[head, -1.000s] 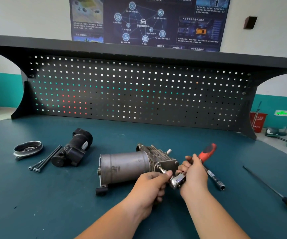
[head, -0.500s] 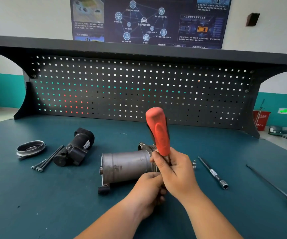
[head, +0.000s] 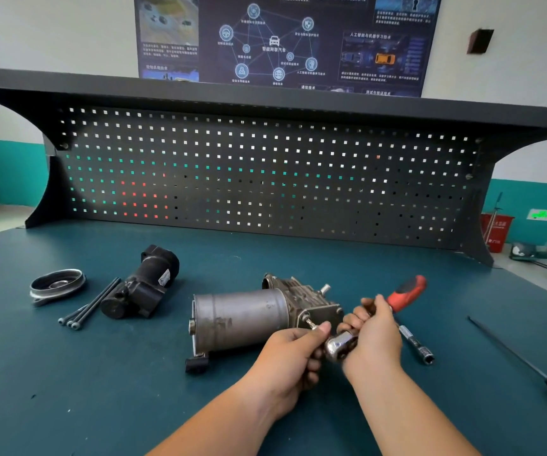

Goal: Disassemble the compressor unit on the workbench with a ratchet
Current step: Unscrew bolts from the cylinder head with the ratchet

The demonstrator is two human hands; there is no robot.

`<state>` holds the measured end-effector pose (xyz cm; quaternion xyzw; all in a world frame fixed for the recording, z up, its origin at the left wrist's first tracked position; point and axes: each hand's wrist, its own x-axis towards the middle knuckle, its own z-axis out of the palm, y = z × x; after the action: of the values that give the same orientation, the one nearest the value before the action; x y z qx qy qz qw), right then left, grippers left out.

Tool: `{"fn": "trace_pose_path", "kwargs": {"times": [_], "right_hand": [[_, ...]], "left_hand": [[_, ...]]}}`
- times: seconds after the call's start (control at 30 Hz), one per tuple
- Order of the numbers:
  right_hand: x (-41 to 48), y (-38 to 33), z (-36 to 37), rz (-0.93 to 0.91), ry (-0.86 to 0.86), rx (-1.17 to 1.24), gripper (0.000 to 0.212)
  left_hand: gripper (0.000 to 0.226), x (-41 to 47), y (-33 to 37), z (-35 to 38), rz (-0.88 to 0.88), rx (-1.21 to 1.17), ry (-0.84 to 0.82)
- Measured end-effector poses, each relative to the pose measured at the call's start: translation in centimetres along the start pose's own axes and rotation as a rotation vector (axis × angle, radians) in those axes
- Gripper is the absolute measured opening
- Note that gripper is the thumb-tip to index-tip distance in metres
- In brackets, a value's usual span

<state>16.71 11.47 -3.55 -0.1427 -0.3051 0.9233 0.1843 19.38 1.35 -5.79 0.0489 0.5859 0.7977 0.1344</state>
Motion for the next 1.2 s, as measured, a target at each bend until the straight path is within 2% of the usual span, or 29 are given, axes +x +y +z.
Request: {"fn": "trace_pose_path", "kwargs": {"times": [0.07, 0.23, 0.4, 0.47, 0.57, 0.63, 0.7, 0.8, 0.93, 1.03, 1.1, 1.2], "right_hand": [[0.1, 0.0, 0.0, -0.036, -0.018, -0.044, 0.035], [-1.0, -0.3, 0.8, -0.364, -0.186, -0.294, 0.034], [-2.1, 0.1, 0.7, -0.581, -0.49, -0.489, 0.037], [-2.3, 0.5, 0.5, -0.712, -0.628, -0.624, 0.03], [-2.6, 0.9, 0.3, -0.965, -0.85, -0.915, 0.032], [-2.9, 1.1, 0.3, -1.052, -0.929, -1.024, 0.033], [-3.1, 1.2, 0.3, -1.007, -0.852, -0.959, 0.035], [-3.1, 0.9, 0.6, -0.678, -0.612, -0.568, 0.027], [-0.9, 0.1, 0.3, -0.33, -0.184, -0.206, 0.035], [0.4, 0.2, -0.4, -0.053, 0.003, -0.058, 0.036], [0.8, 0.4, -0.5, -0.025, 0.016, -0.038, 0.036], [0.4, 0.3, -0.1, -0.222, -0.06, -0.162, 0.035]], "left_hand": [[0.048, -0.1, 0.1, 0.0, -0.02, -0.007, 0.024], [0.041, -0.3, 0.1, -0.4, -0.042, -0.024, 0.053], [0.048, -0.2, 0.0, -0.4, -0.023, -0.01, 0.021], [0.047, 0.0, -0.1, -0.5, -0.02, 0.0, 0.017], [0.028, 0.3, -0.3, -0.7, -0.005, 0.038, 0.022], [0.011, 0.2, -0.3, -0.7, 0.021, 0.042, 0.022], [0.022, 0.1, -0.4, -0.7, 0.013, 0.031, 0.02], [0.049, 0.1, -0.3, -0.6, -0.002, 0.01, 0.004], [0.055, 0.3, -0.2, -0.3, 0.006, -0.037, -0.015], [0.054, 0.2, -0.2, -0.1, 0.012, -0.046, -0.016], [0.053, 0.2, -0.2, -0.1, 0.01, -0.042, -0.008], [0.046, 0.1, -0.1, -0.1, -0.018, -0.044, 0.01]]}}
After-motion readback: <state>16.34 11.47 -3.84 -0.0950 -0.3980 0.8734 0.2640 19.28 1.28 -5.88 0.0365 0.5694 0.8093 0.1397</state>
